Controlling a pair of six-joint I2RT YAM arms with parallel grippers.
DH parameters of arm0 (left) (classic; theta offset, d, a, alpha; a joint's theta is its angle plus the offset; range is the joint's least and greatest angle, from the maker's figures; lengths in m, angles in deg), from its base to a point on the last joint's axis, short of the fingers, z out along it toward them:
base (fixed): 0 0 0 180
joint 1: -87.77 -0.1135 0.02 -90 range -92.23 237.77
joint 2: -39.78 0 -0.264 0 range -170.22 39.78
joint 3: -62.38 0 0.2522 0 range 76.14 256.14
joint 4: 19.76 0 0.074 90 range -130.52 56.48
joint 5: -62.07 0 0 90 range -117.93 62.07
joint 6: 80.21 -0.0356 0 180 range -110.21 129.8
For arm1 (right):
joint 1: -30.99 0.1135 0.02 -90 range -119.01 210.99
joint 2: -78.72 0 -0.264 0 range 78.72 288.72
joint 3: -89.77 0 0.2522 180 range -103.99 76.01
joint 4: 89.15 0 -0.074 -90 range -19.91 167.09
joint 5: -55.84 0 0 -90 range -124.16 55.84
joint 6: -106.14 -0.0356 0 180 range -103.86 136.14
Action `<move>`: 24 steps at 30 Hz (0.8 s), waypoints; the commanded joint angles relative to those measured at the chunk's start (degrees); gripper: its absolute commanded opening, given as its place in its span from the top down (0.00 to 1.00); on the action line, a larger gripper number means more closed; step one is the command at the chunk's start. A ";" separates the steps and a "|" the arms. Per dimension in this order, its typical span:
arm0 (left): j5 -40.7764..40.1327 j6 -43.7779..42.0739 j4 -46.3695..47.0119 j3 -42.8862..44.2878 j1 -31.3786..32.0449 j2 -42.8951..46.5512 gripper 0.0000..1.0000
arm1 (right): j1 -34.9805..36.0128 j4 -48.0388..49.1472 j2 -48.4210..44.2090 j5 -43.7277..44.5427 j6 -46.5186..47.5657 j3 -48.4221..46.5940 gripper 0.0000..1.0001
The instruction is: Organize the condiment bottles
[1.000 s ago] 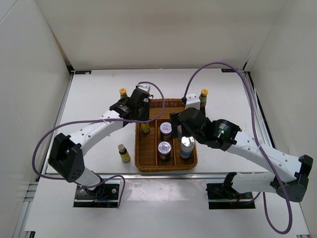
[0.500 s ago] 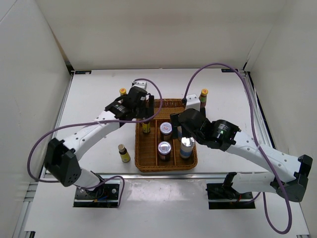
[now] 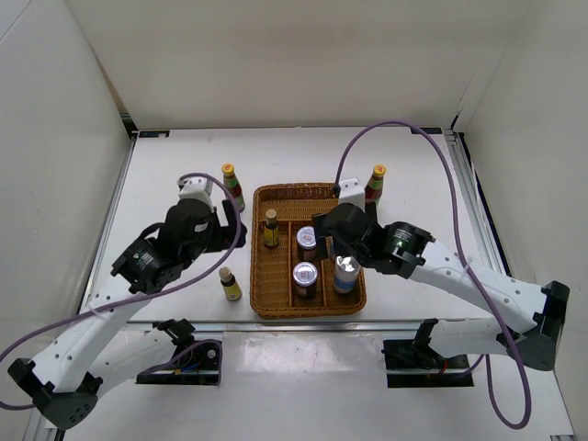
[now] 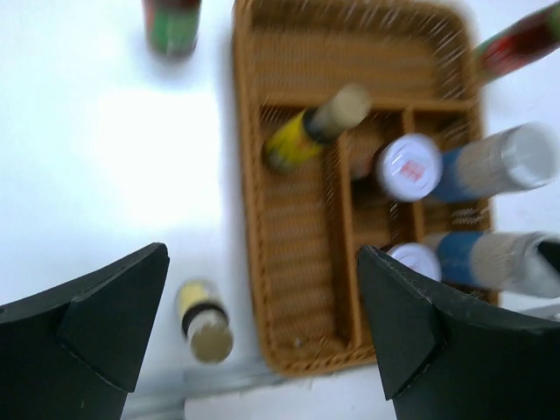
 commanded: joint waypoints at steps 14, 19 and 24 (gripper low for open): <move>10.35 14.90 -7.67 -12.21 0.21 -1.07 0.10 | -0.13 2.39 1.87 0.41 1.03 -2.70 0.00; 9.82 14.38 -7.67 -12.21 0.21 -1.07 0.22 | -0.13 2.39 1.87 0.41 1.03 -2.70 0.00; 9.82 13.15 -7.67 -11.16 0.21 -1.68 0.32 | -0.13 2.39 3.01 0.41 1.03 -3.31 0.00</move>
